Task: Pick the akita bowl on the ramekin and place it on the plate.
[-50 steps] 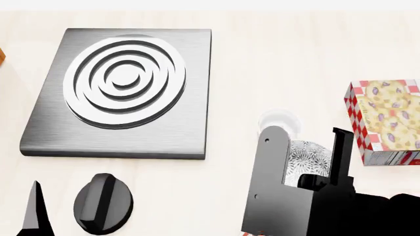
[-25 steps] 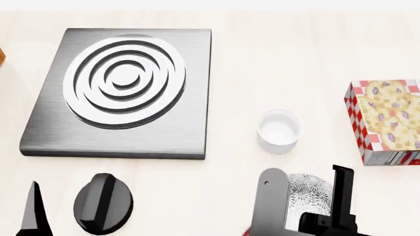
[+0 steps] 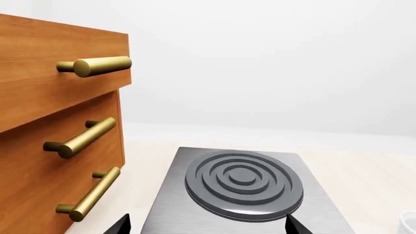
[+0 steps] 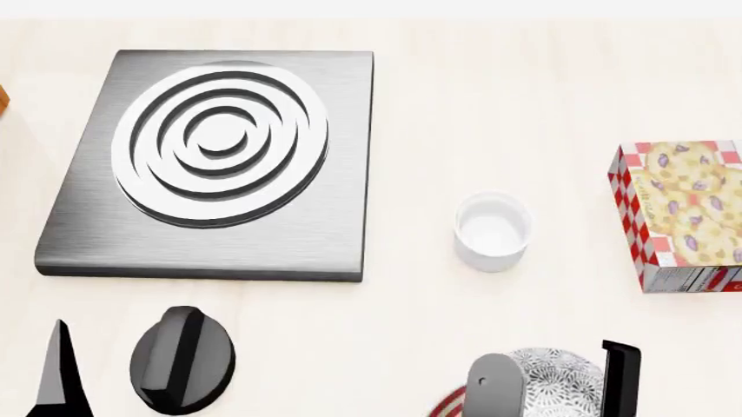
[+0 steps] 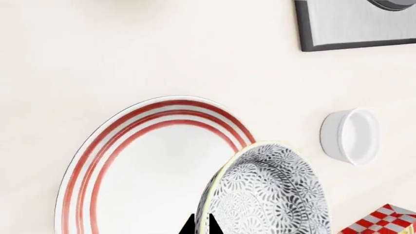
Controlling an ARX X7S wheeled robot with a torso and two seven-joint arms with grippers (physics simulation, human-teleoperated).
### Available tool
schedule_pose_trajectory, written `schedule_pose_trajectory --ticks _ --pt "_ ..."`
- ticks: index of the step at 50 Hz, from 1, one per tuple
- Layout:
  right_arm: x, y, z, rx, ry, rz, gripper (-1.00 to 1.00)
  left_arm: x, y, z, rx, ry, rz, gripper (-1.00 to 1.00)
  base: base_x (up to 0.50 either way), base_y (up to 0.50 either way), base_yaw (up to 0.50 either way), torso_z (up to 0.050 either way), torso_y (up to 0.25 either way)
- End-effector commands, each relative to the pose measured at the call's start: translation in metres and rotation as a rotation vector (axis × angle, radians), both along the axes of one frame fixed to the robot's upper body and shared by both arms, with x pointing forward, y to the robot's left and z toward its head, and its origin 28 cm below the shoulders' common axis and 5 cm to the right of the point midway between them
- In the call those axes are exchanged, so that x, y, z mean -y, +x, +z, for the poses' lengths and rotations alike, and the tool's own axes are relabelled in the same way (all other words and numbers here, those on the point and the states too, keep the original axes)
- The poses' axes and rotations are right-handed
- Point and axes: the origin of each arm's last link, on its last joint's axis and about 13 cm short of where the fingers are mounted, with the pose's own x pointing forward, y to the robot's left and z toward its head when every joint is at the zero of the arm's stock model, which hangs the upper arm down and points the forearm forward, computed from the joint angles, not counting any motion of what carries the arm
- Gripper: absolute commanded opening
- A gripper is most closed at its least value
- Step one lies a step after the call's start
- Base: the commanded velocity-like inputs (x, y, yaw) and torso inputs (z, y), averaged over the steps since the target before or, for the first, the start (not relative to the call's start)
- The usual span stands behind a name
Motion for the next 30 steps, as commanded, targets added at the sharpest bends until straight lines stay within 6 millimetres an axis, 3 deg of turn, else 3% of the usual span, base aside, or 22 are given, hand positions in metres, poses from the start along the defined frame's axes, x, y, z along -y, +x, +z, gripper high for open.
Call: schedule_pose_trajectory --ticks 1,13,30 --pt "0.001 -0.005 -0.002 0.029 0.005 -0.005 -1.0 0.0 0.0 0.0 0.0 0.0 0.001 1.0 0.0 0.0 0.0 0.0 0.0" --pt "-0.001 0.001 -0.02 0.021 0.029 0.003 -1.0 0.0 0.0 0.0 0.0 0.0 0.003 1.0 0.0 0.0 0.0 0.0 0.0" --pt "0.002 -0.007 -0.042 -0.026 0.048 -0.004 -1.0 0.0 0.001 -0.001 -0.001 0.001 0.003 1.0 0.0 0.0 0.0 0.001 0.001"
